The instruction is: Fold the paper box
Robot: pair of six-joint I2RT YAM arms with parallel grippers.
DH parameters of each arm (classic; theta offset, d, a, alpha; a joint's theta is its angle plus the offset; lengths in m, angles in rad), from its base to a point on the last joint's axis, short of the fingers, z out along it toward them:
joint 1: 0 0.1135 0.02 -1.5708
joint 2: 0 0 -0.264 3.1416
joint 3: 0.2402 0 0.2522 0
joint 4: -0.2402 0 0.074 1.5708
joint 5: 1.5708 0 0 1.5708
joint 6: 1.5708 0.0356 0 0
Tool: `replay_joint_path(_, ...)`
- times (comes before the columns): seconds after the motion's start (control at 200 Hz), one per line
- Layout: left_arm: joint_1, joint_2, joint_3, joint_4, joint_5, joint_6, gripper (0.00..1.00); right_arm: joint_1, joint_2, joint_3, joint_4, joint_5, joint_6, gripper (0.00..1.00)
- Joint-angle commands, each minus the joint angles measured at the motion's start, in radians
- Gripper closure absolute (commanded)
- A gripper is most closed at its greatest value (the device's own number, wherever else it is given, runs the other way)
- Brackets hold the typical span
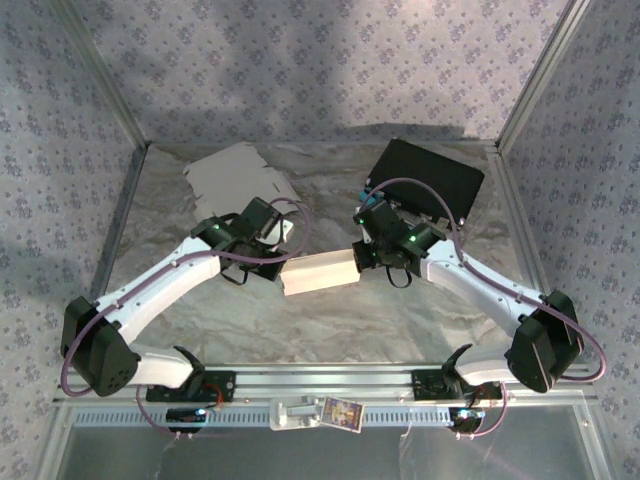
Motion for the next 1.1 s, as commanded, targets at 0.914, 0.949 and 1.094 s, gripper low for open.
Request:
replay_joint_path(0.914, 0.022, 0.08, 0.152, -0.094, 0.119, -0.351, 1.0, 0.09, -0.004, 0.006, -0.037, 0.122, 0.142, 1.0)
replay_joint_path(0.949, 0.022, 0.082, 0.154, -0.094, 0.125, -0.361, 1.0, 0.09, -0.003, 0.008, -0.034, 0.12, 0.142, 1.0)
replay_joint_path(1.094, 0.033, 0.092, 0.171, -0.104, 0.146, -0.386, 1.0, 0.087, 0.008, 0.02, -0.054, 0.113, 0.144, 1.0)
